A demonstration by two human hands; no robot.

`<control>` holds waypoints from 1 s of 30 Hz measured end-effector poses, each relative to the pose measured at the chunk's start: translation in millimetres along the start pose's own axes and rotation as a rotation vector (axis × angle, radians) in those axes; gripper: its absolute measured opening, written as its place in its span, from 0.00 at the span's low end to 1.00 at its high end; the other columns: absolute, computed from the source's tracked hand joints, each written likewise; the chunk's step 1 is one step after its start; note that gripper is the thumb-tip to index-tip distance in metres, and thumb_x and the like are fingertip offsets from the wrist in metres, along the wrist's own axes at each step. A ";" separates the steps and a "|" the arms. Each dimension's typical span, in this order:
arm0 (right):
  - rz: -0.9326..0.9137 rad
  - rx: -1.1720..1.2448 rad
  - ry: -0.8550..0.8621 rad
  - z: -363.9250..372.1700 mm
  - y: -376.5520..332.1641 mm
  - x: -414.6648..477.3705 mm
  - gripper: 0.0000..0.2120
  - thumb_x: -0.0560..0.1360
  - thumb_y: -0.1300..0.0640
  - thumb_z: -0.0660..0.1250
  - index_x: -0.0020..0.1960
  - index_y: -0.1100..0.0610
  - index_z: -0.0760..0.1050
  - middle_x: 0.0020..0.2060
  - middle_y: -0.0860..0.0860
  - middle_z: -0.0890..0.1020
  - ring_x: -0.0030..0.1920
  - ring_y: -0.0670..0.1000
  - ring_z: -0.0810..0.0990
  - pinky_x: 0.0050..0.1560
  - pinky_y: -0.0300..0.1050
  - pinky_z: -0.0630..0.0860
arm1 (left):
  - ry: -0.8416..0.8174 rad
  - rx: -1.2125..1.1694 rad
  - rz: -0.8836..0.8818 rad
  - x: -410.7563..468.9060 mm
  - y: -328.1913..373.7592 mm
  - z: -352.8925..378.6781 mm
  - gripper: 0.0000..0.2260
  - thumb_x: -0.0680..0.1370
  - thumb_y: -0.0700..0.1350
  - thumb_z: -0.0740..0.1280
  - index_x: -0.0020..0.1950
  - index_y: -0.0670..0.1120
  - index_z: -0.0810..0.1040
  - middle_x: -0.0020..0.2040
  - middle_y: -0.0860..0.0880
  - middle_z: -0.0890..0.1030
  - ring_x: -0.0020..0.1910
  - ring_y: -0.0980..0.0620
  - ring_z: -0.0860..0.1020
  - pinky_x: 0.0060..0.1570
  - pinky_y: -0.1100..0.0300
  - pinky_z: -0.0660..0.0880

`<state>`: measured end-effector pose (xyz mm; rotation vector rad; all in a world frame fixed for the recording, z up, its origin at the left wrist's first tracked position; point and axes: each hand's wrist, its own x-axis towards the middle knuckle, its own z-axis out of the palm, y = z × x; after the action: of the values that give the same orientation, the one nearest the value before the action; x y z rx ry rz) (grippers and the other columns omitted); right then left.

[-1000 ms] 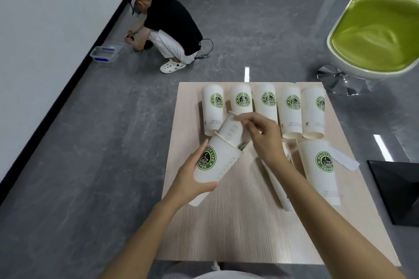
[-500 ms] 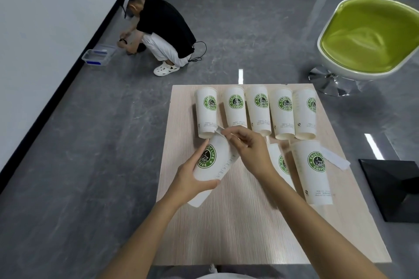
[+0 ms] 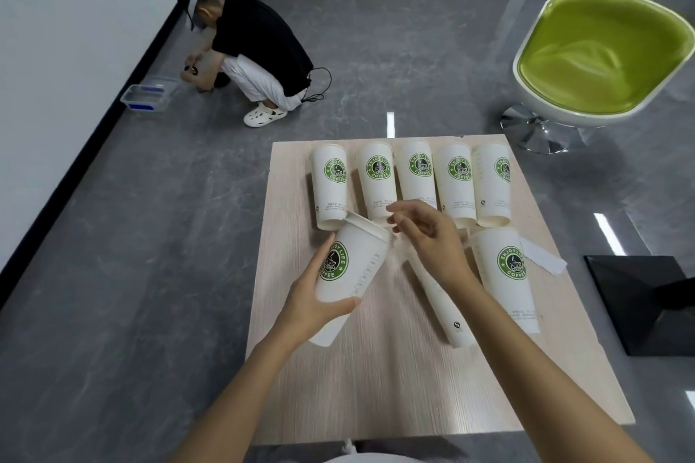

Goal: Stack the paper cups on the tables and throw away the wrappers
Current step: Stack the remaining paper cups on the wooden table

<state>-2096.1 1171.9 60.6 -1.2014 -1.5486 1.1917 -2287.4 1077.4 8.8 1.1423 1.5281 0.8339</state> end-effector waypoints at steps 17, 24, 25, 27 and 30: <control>0.080 -0.497 -0.098 -52.5 45.3 23.7 0.06 0.75 0.62 0.66 0.46 0.52 0.80 0.43 0.44 0.81 0.46 0.47 0.79 0.49 0.36 0.73 | -0.013 -0.024 -0.054 12.3 0.5 22.4 0.45 0.69 0.41 0.78 0.73 0.69 0.57 0.63 0.67 0.72 0.59 0.65 0.75 0.49 0.66 0.75; 0.148 -0.735 -0.400 -51.3 59.4 34.3 0.05 0.73 0.58 0.69 0.46 0.49 0.81 0.44 0.44 0.81 0.48 0.47 0.81 0.45 0.37 0.73 | -0.010 -0.025 -0.070 14.5 -0.5 24.5 0.45 0.69 0.40 0.78 0.75 0.67 0.57 0.64 0.65 0.72 0.60 0.63 0.76 0.48 0.66 0.76; 0.156 -0.743 -0.422 -50.6 59.7 34.1 0.04 0.73 0.57 0.69 0.47 0.50 0.81 0.45 0.44 0.82 0.48 0.46 0.81 0.45 0.37 0.73 | -0.009 -0.026 -0.070 14.7 -0.3 24.4 0.45 0.69 0.40 0.78 0.75 0.67 0.57 0.64 0.65 0.72 0.60 0.62 0.76 0.49 0.66 0.76; 0.165 -0.768 -0.453 -49.8 60.9 34.5 0.04 0.74 0.56 0.69 0.47 0.49 0.81 0.46 0.43 0.84 0.48 0.45 0.82 0.48 0.40 0.74 | -0.007 -0.027 -0.070 15.4 0.2 24.2 0.45 0.69 0.40 0.78 0.75 0.67 0.57 0.64 0.64 0.73 0.59 0.62 0.76 0.48 0.65 0.76; 0.170 -0.837 -0.522 -48.5 59.7 35.6 0.05 0.75 0.54 0.67 0.48 0.47 0.81 0.48 0.43 0.84 0.52 0.44 0.80 0.49 0.39 0.70 | -0.008 -0.024 -0.068 16.2 1.0 23.3 0.44 0.69 0.39 0.78 0.72 0.69 0.57 0.62 0.66 0.73 0.57 0.64 0.76 0.44 0.67 0.77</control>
<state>-2045.2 1221.6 14.6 -1.6444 -2.5321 1.0247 -2265.2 1092.2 -1.2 1.0689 1.5384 0.7986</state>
